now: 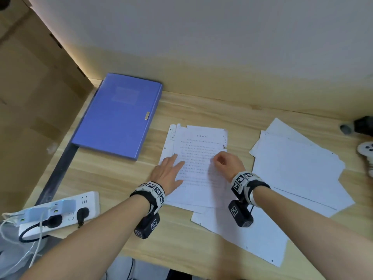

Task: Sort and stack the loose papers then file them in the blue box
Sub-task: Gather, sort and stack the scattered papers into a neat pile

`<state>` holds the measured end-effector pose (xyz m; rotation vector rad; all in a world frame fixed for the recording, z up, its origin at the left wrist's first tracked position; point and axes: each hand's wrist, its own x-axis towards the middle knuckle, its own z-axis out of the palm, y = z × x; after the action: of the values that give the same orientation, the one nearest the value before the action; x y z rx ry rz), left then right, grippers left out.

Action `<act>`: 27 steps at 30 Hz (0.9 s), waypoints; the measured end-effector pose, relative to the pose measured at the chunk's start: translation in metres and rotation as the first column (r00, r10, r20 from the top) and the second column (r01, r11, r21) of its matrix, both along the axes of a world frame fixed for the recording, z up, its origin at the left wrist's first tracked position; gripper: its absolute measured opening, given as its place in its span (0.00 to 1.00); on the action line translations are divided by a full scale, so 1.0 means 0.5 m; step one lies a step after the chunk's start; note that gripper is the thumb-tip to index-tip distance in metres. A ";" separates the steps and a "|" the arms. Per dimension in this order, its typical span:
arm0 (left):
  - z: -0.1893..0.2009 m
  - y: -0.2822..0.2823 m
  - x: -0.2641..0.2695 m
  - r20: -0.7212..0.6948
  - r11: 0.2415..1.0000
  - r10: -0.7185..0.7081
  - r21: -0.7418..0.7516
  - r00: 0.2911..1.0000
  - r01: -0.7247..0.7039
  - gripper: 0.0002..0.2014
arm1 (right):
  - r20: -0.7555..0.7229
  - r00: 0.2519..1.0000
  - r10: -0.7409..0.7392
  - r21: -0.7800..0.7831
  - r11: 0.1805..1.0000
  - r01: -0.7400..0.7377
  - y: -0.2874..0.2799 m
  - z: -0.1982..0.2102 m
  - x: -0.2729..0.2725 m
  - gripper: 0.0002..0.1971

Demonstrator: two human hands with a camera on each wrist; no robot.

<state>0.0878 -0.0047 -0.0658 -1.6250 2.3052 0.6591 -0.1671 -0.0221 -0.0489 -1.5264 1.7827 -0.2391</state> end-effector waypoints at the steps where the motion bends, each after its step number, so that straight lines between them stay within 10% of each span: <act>1: -0.008 -0.002 0.010 0.060 1.000 -0.017 0.005 0.998 0.017 0.35 | -0.018 1.000 -0.017 0.002 1.000 0.017 0.004 -0.005 -0.021 0.06; 14: 0.053 -0.103 -0.063 0.234 0.998 0.050 -0.060 0.971 -0.037 0.22 | -0.054 0.974 -0.220 0.031 0.974 0.222 0.092 0.009 -0.255 0.06; 20: 0.082 -0.112 -0.284 -0.198 0.972 -0.211 0.062 0.957 0.227 0.11 | -0.100 0.955 -0.278 -0.033 0.961 0.276 0.040 0.022 -0.374 0.03; 27: 0.045 -0.084 -0.425 0.008 0.789 -0.601 0.167 0.799 0.591 0.31 | -0.339 0.936 -0.099 0.039 0.992 0.119 -0.087 0.006 -0.484 0.33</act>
<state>-0.1249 -0.0469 -0.0431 -0.7457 2.4470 0.5972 -0.4092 -0.0654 -0.0460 -1.4943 2.1254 0.0255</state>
